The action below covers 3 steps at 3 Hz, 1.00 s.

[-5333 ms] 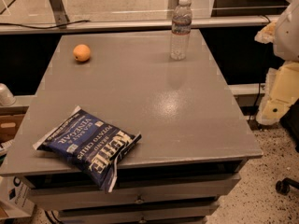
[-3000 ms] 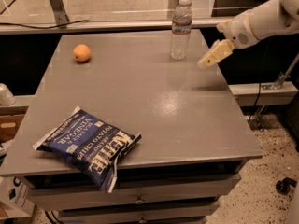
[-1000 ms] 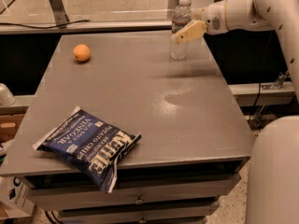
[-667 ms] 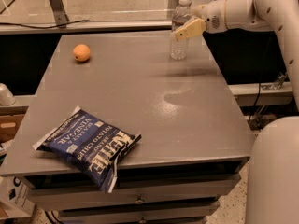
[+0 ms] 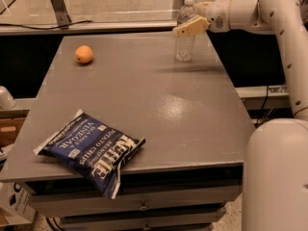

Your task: Move water bottle near orange

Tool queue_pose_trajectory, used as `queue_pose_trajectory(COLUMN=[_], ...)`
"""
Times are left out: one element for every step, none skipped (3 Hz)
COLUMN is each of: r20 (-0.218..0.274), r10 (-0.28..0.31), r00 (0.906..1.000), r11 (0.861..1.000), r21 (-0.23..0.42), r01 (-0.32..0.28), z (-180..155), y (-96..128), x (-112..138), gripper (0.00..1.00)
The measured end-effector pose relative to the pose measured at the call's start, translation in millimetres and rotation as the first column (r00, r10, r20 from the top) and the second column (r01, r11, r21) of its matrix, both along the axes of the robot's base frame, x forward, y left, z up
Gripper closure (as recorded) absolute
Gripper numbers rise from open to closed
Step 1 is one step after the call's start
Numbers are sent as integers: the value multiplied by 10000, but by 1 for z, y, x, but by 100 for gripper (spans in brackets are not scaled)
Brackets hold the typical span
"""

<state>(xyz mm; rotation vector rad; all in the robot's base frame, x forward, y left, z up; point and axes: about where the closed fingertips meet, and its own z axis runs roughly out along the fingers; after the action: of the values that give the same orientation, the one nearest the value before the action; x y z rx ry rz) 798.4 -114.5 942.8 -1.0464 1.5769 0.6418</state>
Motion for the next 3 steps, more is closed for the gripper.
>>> queue_pose_trajectory(r20=[224, 317, 591], r10=[132, 160, 390], r00=[9997, 9994, 9975], r11=[9999, 9999, 9986], r21=[24, 20, 330], r01=[-132, -161, -410], z=[-1, -3, 13], y=[3, 1, 7], x=[5, 5, -2], gripper=[41, 65, 88])
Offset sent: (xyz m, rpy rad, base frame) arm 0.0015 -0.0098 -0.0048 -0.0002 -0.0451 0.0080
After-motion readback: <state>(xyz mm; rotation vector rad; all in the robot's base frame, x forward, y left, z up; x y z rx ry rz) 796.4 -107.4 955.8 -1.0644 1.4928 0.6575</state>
